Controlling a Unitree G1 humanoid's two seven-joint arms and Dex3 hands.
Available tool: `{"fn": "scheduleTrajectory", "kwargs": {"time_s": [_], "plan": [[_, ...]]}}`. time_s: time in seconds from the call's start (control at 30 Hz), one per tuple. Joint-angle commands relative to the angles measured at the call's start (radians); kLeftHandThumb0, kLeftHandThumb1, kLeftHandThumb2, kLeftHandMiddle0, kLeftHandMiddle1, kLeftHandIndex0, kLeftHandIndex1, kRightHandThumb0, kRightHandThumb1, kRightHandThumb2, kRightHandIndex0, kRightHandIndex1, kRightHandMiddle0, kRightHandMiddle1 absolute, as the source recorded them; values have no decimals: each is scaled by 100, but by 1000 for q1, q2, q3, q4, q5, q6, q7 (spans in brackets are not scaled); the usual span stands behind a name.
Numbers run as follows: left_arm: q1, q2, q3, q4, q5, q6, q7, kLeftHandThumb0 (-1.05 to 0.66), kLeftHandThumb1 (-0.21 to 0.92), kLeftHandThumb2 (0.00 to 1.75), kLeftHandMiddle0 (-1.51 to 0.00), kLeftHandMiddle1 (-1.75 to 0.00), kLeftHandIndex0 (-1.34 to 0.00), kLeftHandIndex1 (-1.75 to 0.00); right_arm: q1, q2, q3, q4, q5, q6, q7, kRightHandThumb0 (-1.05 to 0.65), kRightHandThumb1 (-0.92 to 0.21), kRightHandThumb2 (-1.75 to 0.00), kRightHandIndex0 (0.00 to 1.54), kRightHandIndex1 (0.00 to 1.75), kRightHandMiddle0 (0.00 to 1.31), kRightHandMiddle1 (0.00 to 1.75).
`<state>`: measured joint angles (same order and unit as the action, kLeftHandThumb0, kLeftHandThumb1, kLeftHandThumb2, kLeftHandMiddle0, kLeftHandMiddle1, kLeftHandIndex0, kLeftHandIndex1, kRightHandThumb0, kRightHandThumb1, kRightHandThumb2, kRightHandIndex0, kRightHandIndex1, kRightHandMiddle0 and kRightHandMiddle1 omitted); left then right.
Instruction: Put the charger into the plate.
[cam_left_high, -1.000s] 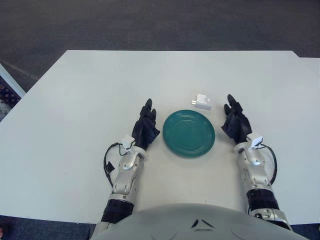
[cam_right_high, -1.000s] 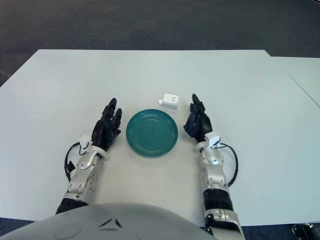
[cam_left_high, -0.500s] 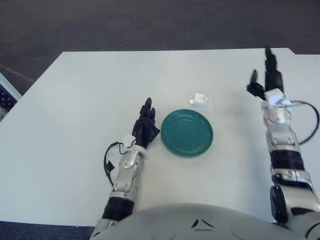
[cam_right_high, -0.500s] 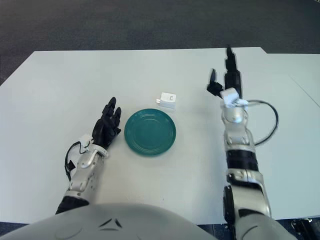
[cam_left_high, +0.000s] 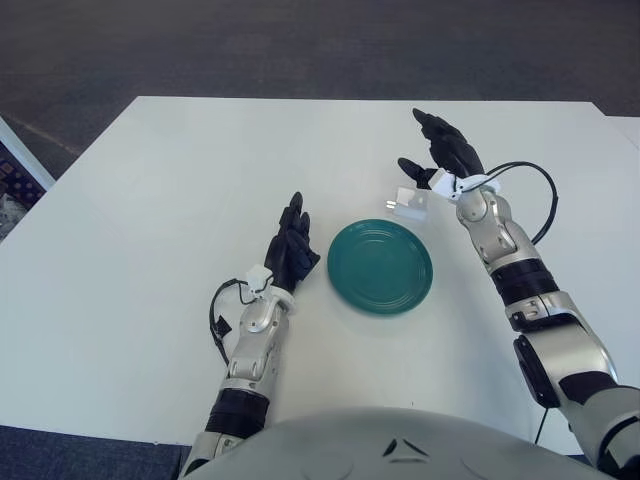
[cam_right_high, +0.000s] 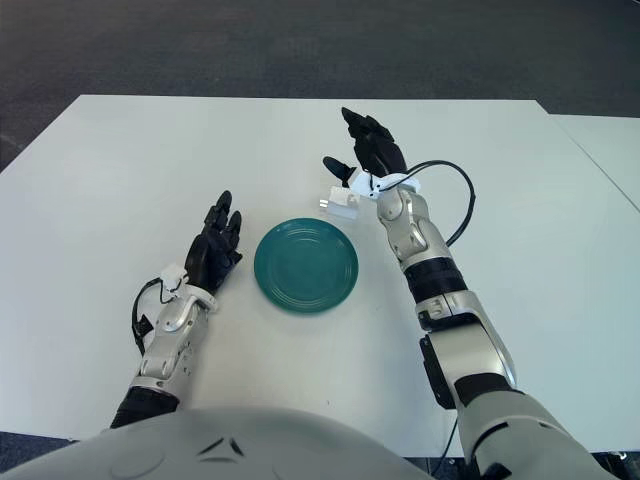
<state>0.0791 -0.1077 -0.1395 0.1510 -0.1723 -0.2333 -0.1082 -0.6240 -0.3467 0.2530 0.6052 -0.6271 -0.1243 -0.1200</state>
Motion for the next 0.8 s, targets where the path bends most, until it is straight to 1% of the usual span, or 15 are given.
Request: {"fn": "scheduleTrajectory", "kwargs": {"time_s": [0.0, 0.13, 0.23, 0.33, 0.53, 0.77], "plan": [[14, -37, -1, -6, -1, 33, 18, -104, 92, 130, 0, 0, 0, 0, -57, -33, 39, 100, -38, -19, -11, -101, -92, -67, 5, 0, 0, 29], [17, -42, -6, -12, -15, 22, 3, -103, 92, 130, 0, 0, 0, 0, -90, -21, 83, 172, -53, -41, -6, -101, -92, -65, 6, 0, 0, 32], [18, -42, -7, -12, -34, 18, -14, -103, 92, 129, 0, 0, 0, 0, -99, -10, 111, 219, -60, -57, -17, -101, -92, -65, 6, 0, 0, 34], [17, -42, -9, -16, -33, 25, -5, -103, 92, 128, 0, 0, 0, 0, -96, -4, 136, 254, -69, -67, -25, -101, -92, -65, 7, 0, 0, 34], [19, -43, -12, -13, -25, 10, 1, -103, 92, 128, 0, 0, 0, 0, -87, 2, 165, 300, -73, -65, -45, -100, -92, -65, 7, 1, 0, 32], [25, -40, -16, -12, -31, -9, -13, -101, 92, 128, 0, 0, 0, 0, -105, 13, 179, 359, -69, -33, -52, -97, -92, -67, 8, 1, 0, 27]]}}
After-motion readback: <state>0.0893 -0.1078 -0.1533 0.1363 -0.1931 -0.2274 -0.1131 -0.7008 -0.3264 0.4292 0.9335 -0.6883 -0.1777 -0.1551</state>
